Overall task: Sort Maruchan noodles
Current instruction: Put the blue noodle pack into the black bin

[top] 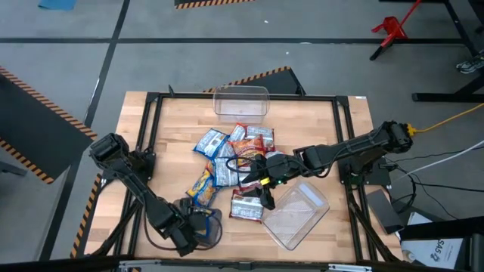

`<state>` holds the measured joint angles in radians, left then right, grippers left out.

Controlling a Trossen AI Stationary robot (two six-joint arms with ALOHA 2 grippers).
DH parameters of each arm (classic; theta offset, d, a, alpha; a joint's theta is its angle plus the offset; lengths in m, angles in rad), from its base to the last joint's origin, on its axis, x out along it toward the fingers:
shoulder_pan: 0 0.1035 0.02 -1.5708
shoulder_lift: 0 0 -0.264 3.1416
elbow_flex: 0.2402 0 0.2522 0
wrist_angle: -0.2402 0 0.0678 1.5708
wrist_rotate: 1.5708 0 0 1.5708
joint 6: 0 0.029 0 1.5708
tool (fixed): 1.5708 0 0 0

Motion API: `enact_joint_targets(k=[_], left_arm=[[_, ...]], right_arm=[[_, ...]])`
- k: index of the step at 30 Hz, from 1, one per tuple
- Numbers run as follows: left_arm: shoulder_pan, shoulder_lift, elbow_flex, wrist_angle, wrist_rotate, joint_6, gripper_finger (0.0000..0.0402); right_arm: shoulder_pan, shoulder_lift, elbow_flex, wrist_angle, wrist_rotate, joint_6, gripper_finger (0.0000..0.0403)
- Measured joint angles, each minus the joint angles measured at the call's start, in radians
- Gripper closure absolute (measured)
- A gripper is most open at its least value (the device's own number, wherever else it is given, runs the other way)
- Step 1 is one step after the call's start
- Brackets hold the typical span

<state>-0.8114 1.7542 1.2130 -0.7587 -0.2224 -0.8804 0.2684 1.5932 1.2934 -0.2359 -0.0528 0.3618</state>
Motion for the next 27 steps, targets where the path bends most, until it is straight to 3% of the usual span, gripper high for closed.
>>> enact_joint_targets(k=[10, 20, 27], left_arm=[[-0.026, 0.000, 0.126, -0.175, -0.089, 0.042, 0.0178], [-0.082, 0.000, -0.027, -0.083, -0.111, -0.057, 0.0222], [-0.093, -0.002, -0.112, 0.076, -0.108, -0.087, 0.0257]], right_arm=[[0.000, 0.000, 0.000, 0.000, 0.000, 0.000, 0.0191], [0.000, 0.000, 0.000, 0.000, 0.001, 0.000, 0.0191], [0.000, 0.000, 0.000, 0.000, 0.001, -0.001, 0.0191]])
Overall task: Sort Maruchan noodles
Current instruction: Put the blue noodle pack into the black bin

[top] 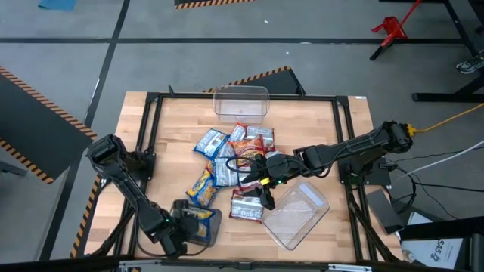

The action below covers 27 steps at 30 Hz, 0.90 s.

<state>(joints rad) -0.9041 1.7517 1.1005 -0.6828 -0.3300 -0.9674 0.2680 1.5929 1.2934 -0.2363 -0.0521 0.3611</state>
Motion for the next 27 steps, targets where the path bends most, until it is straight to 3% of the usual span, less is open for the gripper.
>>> enact_joint_targets(k=[8, 14, 19, 23, 27], left_arm=[[0.016, -0.017, -0.002, -0.002, 0.027, -0.016, 0.0259], [0.039, -0.148, -0.003, -0.038, 0.023, -0.129, 0.0260], [0.068, -0.319, -0.002, -0.108, -0.122, -0.220, 0.0260], [0.120, -0.455, -0.002, -0.213, -0.280, -0.256, 0.0258], [0.221, -0.545, -0.002, -0.270, -0.303, -0.166, 0.0238]], right_arm=[[0.000, 0.000, 0.000, 0.000, 0.000, -0.007, 0.0191], [0.000, 0.000, 0.000, 0.000, -0.019, -0.010, 0.0191], [0.000, 0.000, 0.000, -0.001, -0.014, -0.011, 0.0191], [0.000, 0.000, 0.000, -0.019, 0.050, -0.029, 0.0191], [0.000, 0.000, 0.000, -0.050, 0.149, -0.085, 0.0191]])
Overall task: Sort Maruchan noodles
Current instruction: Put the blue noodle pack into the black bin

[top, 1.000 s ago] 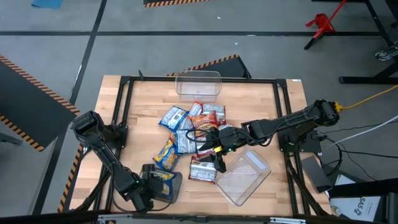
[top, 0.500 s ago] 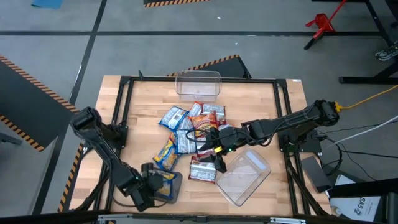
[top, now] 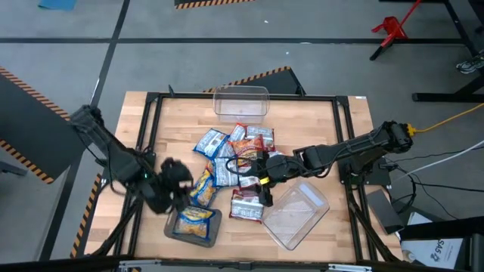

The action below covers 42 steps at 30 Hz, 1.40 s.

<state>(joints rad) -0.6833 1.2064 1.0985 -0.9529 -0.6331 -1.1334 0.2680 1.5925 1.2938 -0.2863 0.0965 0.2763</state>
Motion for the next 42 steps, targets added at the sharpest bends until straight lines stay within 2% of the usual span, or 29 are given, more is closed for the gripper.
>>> enact_joint_targets(k=[3, 8, 11, 14, 23, 30, 39, 42], left_arm=[[0.091, -0.029, 0.000, 0.002, 0.006, 0.093, 0.0212], [0.195, -0.031, 0.000, -0.002, 0.155, 0.216, 0.0165], [0.215, -0.031, 0.000, -0.009, 0.186, 0.241, 0.0147], [0.217, -0.032, 0.000, -0.011, 0.175, 0.275, 0.0139], [0.211, -0.061, 0.001, -0.026, 0.166, 0.272, 0.0138], [0.213, -0.111, 0.000, -0.052, 0.148, 0.271, 0.0138], [0.213, -0.202, 0.000, -0.090, 0.120, 0.270, 0.0138], [0.213, -0.220, 0.000, -0.090, 0.111, 0.271, 0.0138]], right_arm=[[-0.010, 0.007, 0.001, -0.004, 0.034, -0.057, 0.0176], [-0.065, 0.060, 0.003, 0.051, 0.022, -0.127, 0.0112], [-0.125, 0.116, 0.003, 0.088, -0.036, -0.147, 0.0074], [-0.183, 0.173, 0.021, 0.101, -0.113, -0.197, 0.0054], [-0.334, 0.368, 0.153, 0.107, -0.304, -0.359, 0.0050], [-0.390, 0.501, 0.238, 0.099, -0.402, -0.413, 0.0049], [-0.386, 0.606, 0.273, 0.064, -0.440, -0.430, 0.0050], [-0.386, 0.606, 0.274, 0.025, -0.451, -0.421, 0.0067]])
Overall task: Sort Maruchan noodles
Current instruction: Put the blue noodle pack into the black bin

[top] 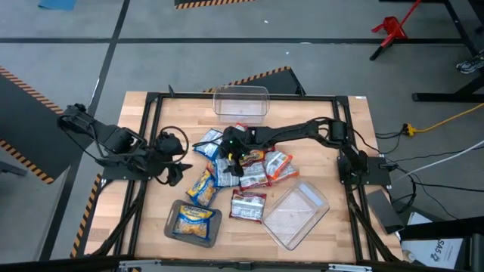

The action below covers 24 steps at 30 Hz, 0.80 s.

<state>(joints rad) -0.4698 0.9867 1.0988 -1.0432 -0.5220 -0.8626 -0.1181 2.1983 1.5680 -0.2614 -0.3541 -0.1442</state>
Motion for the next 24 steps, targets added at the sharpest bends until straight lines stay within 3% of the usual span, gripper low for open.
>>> enact_joint_targets(k=[3, 11, 14, 16, 24], left_arm=[[0.000, -0.009, 0.000, -0.002, -0.009, 0.001, 0.0138], [0.000, -0.015, 0.000, -0.008, -0.019, 0.000, 0.0138], [0.000, -0.014, 0.000, 0.001, -0.019, -0.001, 0.0138], [0.000, -0.019, 0.000, 0.004, -0.020, -0.006, 0.0138], [-0.001, -0.063, 0.000, 0.007, -0.083, -0.044, 0.0138]], right_arm=[[0.000, -0.001, 0.001, -0.020, -0.010, -0.002, 0.0117], [-0.001, -0.003, 0.005, -0.036, -0.060, 0.038, 0.0314], [0.000, -0.003, 0.039, -0.090, -0.100, 0.051, 0.0372], [0.001, -0.002, 0.076, -0.134, -0.107, 0.050, 0.0392], [0.001, -0.001, 0.316, -0.346, -0.086, 0.009, 0.0397]])
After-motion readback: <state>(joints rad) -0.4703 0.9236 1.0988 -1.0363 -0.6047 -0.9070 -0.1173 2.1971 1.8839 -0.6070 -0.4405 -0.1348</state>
